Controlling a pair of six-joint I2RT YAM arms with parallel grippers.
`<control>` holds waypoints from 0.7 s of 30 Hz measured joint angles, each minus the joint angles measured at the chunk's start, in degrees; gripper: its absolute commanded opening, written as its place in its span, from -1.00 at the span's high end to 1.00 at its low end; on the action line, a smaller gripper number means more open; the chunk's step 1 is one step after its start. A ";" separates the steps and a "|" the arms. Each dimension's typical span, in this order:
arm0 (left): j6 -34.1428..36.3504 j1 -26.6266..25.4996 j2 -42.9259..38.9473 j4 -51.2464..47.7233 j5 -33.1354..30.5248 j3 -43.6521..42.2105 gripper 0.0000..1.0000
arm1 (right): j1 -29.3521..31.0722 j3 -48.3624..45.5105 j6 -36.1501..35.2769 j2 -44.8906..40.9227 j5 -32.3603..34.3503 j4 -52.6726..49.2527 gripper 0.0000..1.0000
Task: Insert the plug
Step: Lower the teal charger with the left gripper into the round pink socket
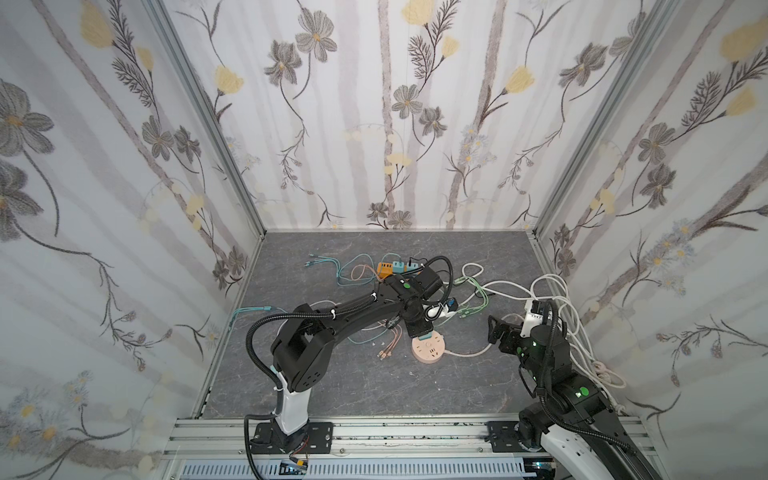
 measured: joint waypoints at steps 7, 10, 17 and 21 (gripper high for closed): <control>-0.48 0.00 0.02 3.52 -0.83 -1.62 1.00 | 0.00 0.02 0.00 0.02 -0.02 0.00 -0.99; -1.38 0.02 0.02 4.33 -0.83 -1.90 1.00 | 0.00 0.02 0.00 0.04 -0.04 0.00 -0.99; -1.68 0.04 0.72 4.46 -0.50 -1.55 1.00 | 0.00 0.02 0.02 0.20 -0.44 0.00 -0.99; -1.90 -0.02 1.44 6.71 -0.50 -3.19 1.00 | 0.00 0.02 0.02 0.26 -0.44 0.00 -0.99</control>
